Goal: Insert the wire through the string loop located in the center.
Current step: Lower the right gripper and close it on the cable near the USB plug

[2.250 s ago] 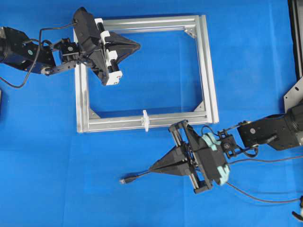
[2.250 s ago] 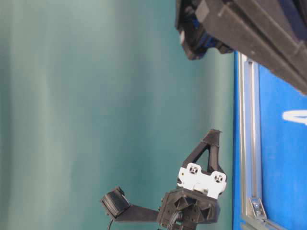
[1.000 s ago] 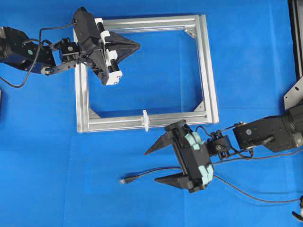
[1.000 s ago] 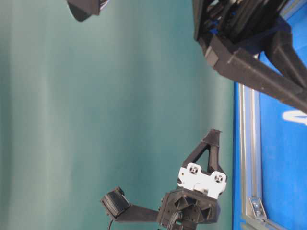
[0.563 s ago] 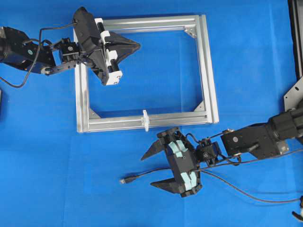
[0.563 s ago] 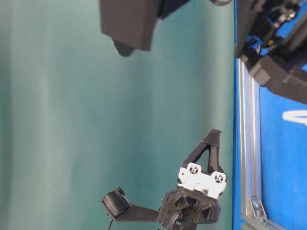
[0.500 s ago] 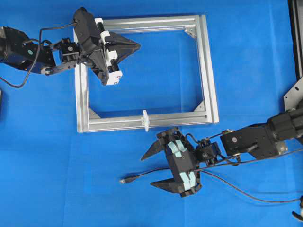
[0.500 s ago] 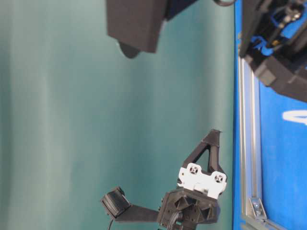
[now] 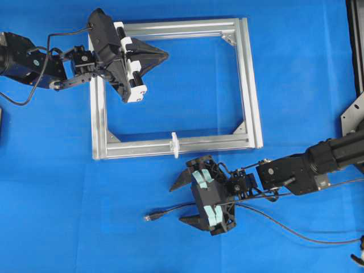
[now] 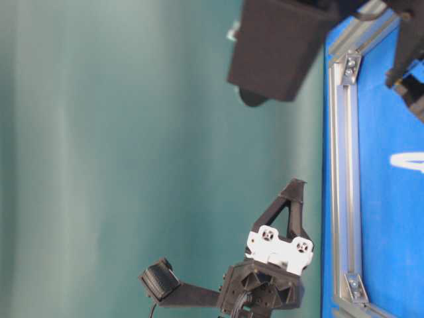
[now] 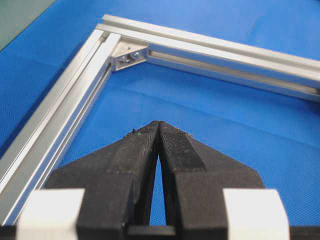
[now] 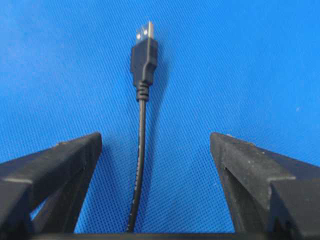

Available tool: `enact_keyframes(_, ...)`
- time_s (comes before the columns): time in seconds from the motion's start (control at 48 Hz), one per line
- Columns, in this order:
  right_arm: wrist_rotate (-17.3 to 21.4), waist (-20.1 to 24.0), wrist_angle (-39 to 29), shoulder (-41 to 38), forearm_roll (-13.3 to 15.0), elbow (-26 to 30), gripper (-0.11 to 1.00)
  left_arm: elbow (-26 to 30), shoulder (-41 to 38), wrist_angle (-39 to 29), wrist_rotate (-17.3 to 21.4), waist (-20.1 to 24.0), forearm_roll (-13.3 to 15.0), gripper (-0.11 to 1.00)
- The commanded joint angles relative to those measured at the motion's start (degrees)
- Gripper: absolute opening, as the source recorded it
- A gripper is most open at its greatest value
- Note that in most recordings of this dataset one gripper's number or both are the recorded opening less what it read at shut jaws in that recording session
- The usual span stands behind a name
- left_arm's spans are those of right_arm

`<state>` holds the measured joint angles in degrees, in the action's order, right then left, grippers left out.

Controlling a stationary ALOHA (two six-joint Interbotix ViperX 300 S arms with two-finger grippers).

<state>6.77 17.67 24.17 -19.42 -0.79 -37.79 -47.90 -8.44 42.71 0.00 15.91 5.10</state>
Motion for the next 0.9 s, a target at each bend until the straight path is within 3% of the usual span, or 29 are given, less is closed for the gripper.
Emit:
enact_keyframes(0.0, 0.1, 0.1, 0.4, 0.9, -0.8, 1.0, 0.83, 0.4, 1.8, 0.3, 0.0, 0.1, -0.1, 0.0)
enact_keyframes(0.167, 0.1, 0.1, 0.4, 0.9, -0.9, 0.8, 0.79, 0.4, 1.8, 0.1, -0.1, 0.1, -0.1, 0.0)
enact_keyframes(0.313, -0.3, 0.1, 0.4, 0.8, -0.7, 1.0, 0.66, 0.4, 1.8, -0.4, -0.1, 0.1, -0.1, 0.0)
enact_keyframes(0.521, -0.4, 0.1, 0.5, 0.9, -0.2, 0.9, 0.16, 0.4, 1.8, -0.7, -0.1, 0.1, -0.2, 0.0)
enact_keyframes(0.625, -0.4, 0.1, 0.5, 0.9, -0.2, 0.9, -0.01, 0.4, 1.8, -0.7, -0.1, 0.1, -0.2, 0.0)
enact_keyframes(0.875, -0.4, 0.1, 0.5, 0.9, -0.3, 0.9, -0.02, 0.4, 1.8, -0.8, -0.1, 0.1, -0.1, 0.0)
